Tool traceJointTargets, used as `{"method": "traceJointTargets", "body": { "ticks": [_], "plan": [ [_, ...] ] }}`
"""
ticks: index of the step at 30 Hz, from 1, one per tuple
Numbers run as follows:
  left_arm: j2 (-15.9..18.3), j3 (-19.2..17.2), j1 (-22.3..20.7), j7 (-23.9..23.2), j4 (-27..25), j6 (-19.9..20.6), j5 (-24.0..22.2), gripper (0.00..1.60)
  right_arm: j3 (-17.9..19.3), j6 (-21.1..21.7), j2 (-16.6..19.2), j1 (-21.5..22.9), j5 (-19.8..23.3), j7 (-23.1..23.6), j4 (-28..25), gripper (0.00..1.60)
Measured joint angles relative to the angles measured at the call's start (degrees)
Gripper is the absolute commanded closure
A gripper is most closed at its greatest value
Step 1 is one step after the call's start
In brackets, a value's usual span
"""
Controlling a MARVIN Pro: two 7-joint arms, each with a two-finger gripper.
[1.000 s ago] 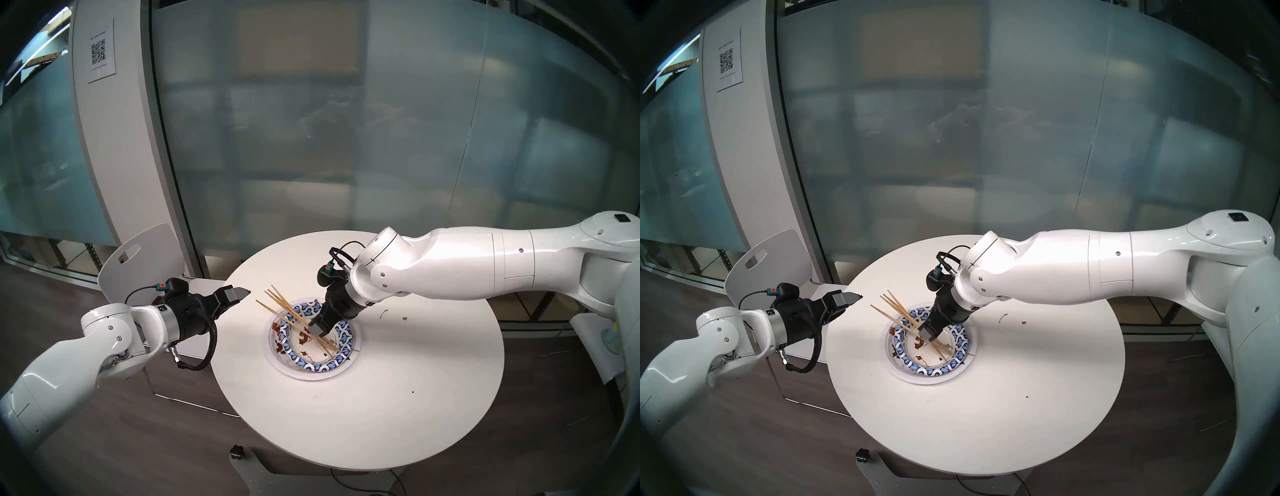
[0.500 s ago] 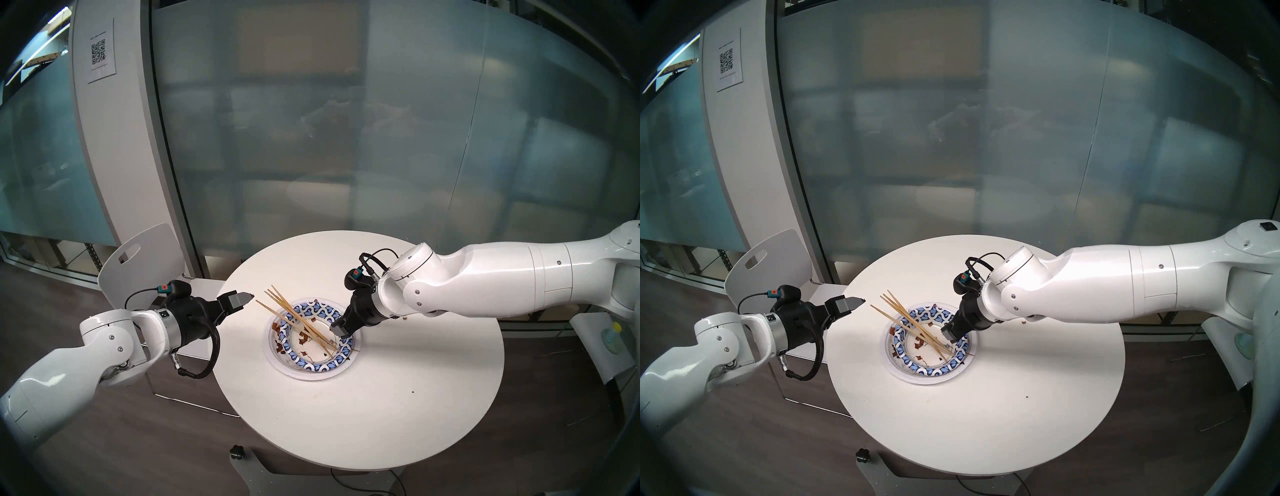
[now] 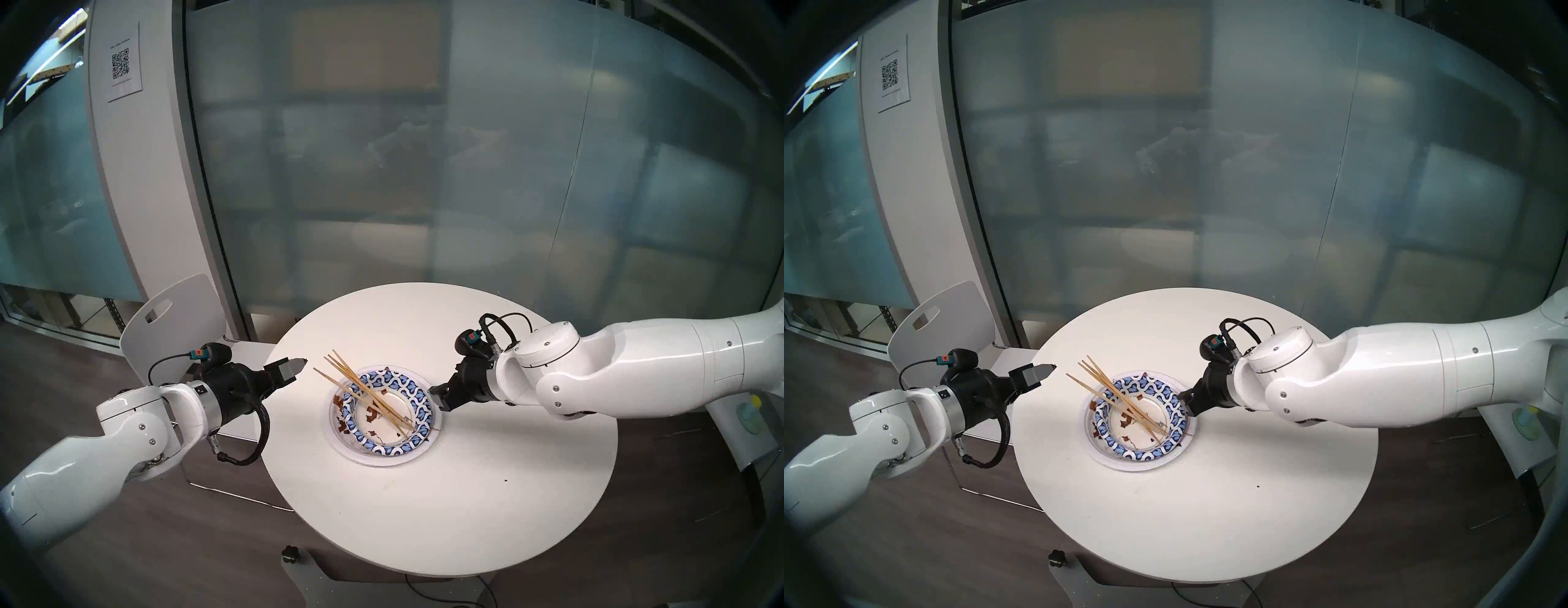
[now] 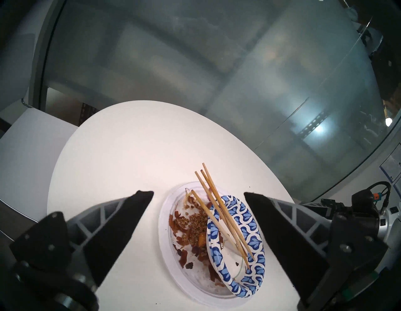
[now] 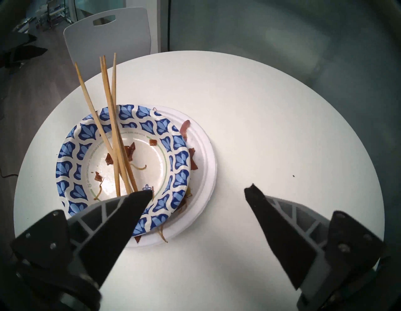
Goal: Stack the plates into one stack
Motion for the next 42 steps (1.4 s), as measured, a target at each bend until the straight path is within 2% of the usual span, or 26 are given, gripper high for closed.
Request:
{"method": "traceJointTargets", "body": {
  "ticks": [7, 12, 19, 29, 42],
  "plan": [
    [0.0, -0.3, 0.9, -0.9, -0.6, -1.8, 2.5, 0.00, -3.2, -5.1, 4.8, 1.0, -2.5, -6.3, -5.2, 0.00],
    [0.0, -0.7, 1.7, -1.3, -1.6, -3.0, 4.0, 0.00, -5.2, -8.7, 8.7, 1.0, -6.2, -10.8, -8.8, 0.00],
    [-0.1, -1.0, 2.5, -1.5, -2.5, -3.9, 5.1, 0.00, -6.8, -11.0, 11.9, 0.9, -9.5, -14.0, -11.4, 0.00],
    [-0.6, -1.1, 2.6, -1.4, -2.8, -4.3, 5.5, 0.00, -7.4, -12.0, 13.9, 0.9, -10.4, -14.9, -12.4, 0.00],
    [-1.2, -1.1, 1.9, -1.1, -2.8, -4.2, 5.0, 0.00, -7.4, -12.8, 14.6, 0.8, -10.9, -13.2, -12.4, 0.00]
  ]
}}
